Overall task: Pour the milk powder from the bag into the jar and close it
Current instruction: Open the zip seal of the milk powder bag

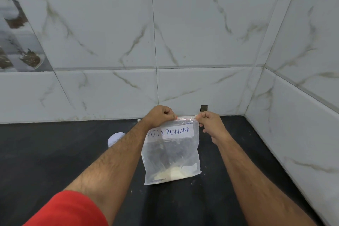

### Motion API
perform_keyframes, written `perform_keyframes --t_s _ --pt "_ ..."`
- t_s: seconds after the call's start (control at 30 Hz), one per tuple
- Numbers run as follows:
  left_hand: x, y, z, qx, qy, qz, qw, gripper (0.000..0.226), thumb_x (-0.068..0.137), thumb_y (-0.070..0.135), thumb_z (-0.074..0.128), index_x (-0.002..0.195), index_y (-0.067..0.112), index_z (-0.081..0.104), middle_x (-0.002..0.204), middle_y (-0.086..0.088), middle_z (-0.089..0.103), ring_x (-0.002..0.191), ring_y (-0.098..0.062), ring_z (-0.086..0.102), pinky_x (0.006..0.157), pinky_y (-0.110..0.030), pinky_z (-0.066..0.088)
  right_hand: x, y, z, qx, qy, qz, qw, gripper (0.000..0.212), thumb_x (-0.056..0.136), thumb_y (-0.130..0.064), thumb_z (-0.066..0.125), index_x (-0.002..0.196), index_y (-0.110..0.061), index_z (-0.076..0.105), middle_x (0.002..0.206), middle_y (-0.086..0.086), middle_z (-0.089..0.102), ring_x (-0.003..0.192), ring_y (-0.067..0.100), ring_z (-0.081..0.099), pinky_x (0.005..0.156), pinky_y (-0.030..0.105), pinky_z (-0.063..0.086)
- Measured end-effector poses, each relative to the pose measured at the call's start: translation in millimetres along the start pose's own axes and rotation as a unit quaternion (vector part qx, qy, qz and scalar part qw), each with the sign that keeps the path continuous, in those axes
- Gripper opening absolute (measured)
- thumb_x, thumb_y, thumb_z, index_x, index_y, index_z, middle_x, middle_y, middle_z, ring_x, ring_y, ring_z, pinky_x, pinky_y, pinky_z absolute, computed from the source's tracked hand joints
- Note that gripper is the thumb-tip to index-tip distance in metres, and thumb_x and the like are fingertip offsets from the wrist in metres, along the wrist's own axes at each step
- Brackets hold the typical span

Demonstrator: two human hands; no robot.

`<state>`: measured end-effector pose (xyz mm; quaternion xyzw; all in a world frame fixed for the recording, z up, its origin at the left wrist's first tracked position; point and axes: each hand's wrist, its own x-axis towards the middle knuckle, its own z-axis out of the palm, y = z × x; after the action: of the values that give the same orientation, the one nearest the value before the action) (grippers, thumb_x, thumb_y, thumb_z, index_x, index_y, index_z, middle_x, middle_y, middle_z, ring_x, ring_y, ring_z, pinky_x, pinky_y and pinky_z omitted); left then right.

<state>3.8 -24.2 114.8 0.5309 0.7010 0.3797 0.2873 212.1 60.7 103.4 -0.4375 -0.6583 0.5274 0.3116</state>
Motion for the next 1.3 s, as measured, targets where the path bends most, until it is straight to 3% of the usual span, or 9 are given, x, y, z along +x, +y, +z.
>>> perform_keyframes --t_s 0.13,0.23,0.33,0.43,0.7,0.83,0.97,1.1,1.3 --pt "-2.9 -2.9 -2.1 0.009 0.008 -0.007 1.000 0.013 0.083 0.021 0.075 0.072 0.014 0.071 0.094 -0.006 0.076 0.095 -0.020 0.071 0.091 -0.036 0.053 0.2 -3.8 1.6 -0.036 -0.016 -0.034 0.999 0.009 0.092 -0.015 0.064 0.085 -0.009 0.064 0.077 0.000 0.062 0.071 0.012 0.054 0.061 0.021 0.041" --pt "-3.4 0.2 -0.5 0.010 0.001 -0.003 1.000 0.014 0.083 0.023 0.075 0.076 0.011 0.073 0.095 -0.011 0.076 0.095 -0.027 0.069 0.090 -0.039 0.053 4.2 -15.4 4.7 -0.110 -0.050 -0.074 0.990 0.016 0.085 -0.023 0.073 0.097 -0.014 0.069 0.088 -0.003 0.066 0.081 0.011 0.062 0.073 0.024 0.048" --pt "-6.1 4.8 2.1 0.011 -0.007 0.008 1.000 0.013 0.084 0.021 0.074 0.075 0.013 0.072 0.094 -0.013 0.075 0.080 -0.014 0.063 0.081 -0.033 0.051 8.3 -29.9 12.3 -0.285 -0.072 -0.125 0.948 0.008 0.080 -0.032 0.072 0.085 -0.025 0.070 0.080 -0.014 0.068 0.083 0.009 0.065 0.080 0.030 0.048" --pt "-10.1 7.1 1.1 0.002 -0.008 0.013 1.000 0.015 0.086 0.019 0.072 0.071 0.017 0.069 0.087 -0.007 0.072 0.078 -0.009 0.060 0.077 -0.025 0.048 6.4 -45.7 17.7 -0.383 -0.085 -0.138 0.909 0.011 0.085 -0.023 0.064 0.074 -0.027 0.067 0.069 -0.020 0.061 0.081 0.009 0.059 0.084 0.033 0.040" --pt "-15.7 -0.9 -7.1 0.013 -0.002 0.012 1.000 0.011 0.087 0.020 0.072 0.076 0.016 0.071 0.083 0.004 0.070 0.077 -0.006 0.060 0.076 -0.021 0.047 10.8 -50.1 25.1 -0.426 -0.120 -0.108 0.890 0.022 0.091 -0.018 0.052 0.073 -0.028 0.058 0.079 -0.019 0.060 0.089 0.014 0.059 0.081 0.031 0.041" --pt "-17.4 -6.3 -13.9 0.037 0.016 0.001 0.999 0.013 0.086 0.020 0.072 0.083 0.007 0.073 0.091 -0.009 0.075 0.079 -0.012 0.061 0.083 -0.035 0.052 11.3 -49.0 25.0 -0.431 -0.117 -0.106 0.888 0.018 0.092 -0.017 0.050 0.082 -0.026 0.062 0.092 -0.012 0.068 0.090 0.014 0.060 0.080 0.031 0.041" --pt "-20.6 -14.5 -22.9 0.055 0.032 -0.012 0.998 0.016 0.084 0.021 0.074 0.084 0.006 0.074 0.091 -0.007 0.075 0.081 -0.014 0.062 0.082 -0.036 0.052 13.3 -46.0 19.3 -0.436 -0.111 -0.098 0.887 0.021 0.091 -0.015 0.048 0.080 -0.026 0.061 0.096 -0.010 0.070 0.093 0.016 0.061 0.088 0.035 0.043" --pt "-23.2 -18.6 -29.3 0.071 0.036 -0.011 0.997 0.015 0.083 0.023 0.074 0.083 0.008 0.074 0.092 -0.007 0.076 0.090 -0.027 0.068 0.087 -0.040 0.053 13.2 -44.7 17.0 -0.438 -0.099 -0.102 0.888 0.023 0.089 -0.012 0.046 0.076 -0.026 0.059 0.094 -0.010 0.070 0.093 0.017 0.063 0.088 0.035 0.045" --pt "-31.4 -23.3 -42.1 0.079 0.044 -0.012 0.996 0.014 0.084 0.020 0.074 0.081 0.006 0.074 0.084 0.000 0.073 0.080 -0.011 0.063 0.084 -0.033 0.051 14.6 -40.5 9.1 -0.436 -0.078 -0.082 0.893 0.024 0.088 -0.011 0.047 0.077 -0.026 0.061 0.087 -0.012 0.066 0.092 0.018 0.061 0.090 0.036 0.045"
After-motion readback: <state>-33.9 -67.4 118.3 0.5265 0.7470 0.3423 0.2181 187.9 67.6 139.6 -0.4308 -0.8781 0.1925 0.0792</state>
